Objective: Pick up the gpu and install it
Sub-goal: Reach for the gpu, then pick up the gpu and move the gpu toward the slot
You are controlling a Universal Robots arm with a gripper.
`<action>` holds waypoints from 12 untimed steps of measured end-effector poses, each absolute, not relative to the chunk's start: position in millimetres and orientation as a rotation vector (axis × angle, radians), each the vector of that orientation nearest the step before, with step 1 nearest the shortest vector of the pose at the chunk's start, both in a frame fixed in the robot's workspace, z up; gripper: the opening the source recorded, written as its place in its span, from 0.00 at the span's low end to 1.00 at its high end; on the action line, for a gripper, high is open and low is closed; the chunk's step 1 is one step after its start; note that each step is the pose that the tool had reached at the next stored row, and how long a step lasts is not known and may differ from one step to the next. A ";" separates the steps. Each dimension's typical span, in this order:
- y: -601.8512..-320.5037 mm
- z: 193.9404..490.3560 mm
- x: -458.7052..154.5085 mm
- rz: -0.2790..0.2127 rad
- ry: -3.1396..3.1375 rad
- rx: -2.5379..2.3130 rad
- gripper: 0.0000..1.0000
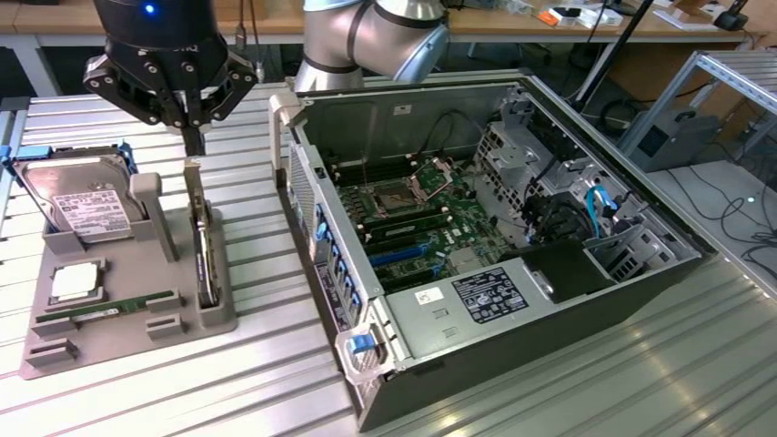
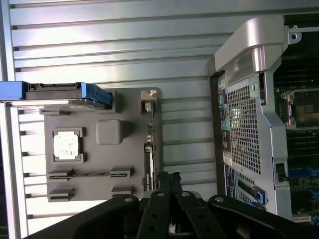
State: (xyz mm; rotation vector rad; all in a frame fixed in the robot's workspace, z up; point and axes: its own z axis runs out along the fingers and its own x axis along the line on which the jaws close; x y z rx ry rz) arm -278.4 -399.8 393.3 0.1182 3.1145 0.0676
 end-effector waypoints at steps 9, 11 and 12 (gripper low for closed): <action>-399.8 393.3 -278.6 0.067 3.115 0.118 0.13; -399.8 393.3 -278.6 0.067 3.115 0.118 0.14; -399.8 393.3 -278.5 0.067 3.115 0.118 0.20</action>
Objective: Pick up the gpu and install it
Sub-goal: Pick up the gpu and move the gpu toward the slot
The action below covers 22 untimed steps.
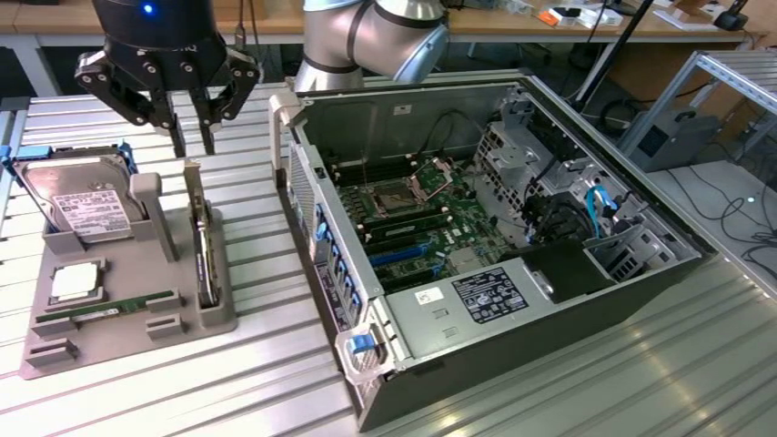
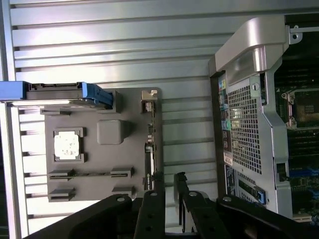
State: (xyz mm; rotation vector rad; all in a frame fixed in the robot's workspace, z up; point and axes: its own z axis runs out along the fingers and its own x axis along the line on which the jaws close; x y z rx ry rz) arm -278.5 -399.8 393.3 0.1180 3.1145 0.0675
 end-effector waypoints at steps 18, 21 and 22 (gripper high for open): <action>-399.8 390.3 -278.7 0.068 3.115 0.118 0.50; -399.8 389.8 -278.6 0.068 3.115 0.118 0.50; -399.8 389.6 -278.6 0.067 3.115 0.118 0.50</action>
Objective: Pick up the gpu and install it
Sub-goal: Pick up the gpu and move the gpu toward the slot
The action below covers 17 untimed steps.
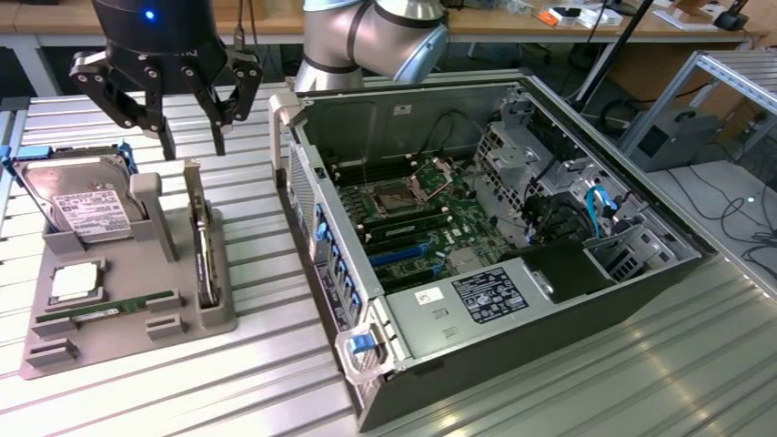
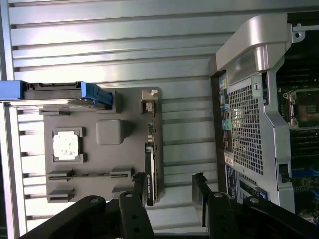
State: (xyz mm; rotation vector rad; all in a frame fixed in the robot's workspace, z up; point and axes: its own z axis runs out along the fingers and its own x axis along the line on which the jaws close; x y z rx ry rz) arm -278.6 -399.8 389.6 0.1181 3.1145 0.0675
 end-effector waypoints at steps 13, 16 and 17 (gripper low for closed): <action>-399.8 385.1 -278.7 0.068 3.114 0.118 0.50; -399.8 384.0 -278.7 0.068 3.115 0.118 0.50; -399.8 383.8 -278.7 0.068 3.115 0.118 0.50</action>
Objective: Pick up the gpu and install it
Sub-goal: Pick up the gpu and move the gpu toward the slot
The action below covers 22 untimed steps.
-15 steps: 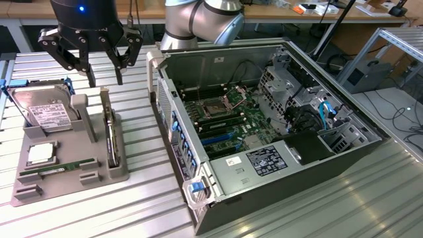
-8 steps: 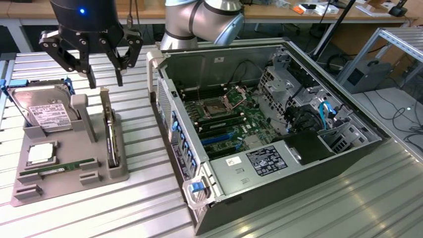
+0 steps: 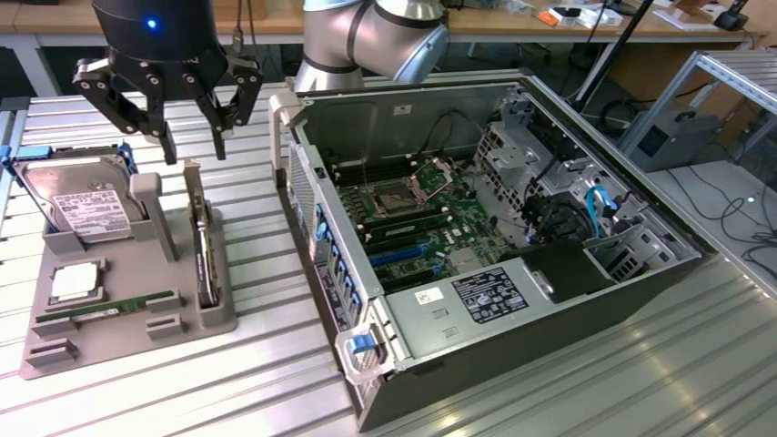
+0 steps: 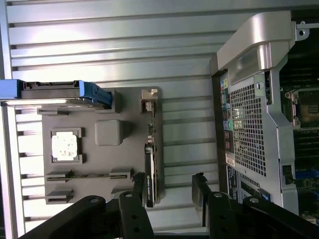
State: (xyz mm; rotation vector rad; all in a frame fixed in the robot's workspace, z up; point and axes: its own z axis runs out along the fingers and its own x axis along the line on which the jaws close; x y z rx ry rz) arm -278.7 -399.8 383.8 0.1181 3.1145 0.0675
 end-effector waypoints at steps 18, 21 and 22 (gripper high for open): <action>-399.8 380.2 -278.7 0.068 3.115 0.118 0.50; -399.8 379.6 -278.7 0.067 3.115 0.118 0.50; -399.8 379.4 -278.7 0.068 3.115 0.118 0.50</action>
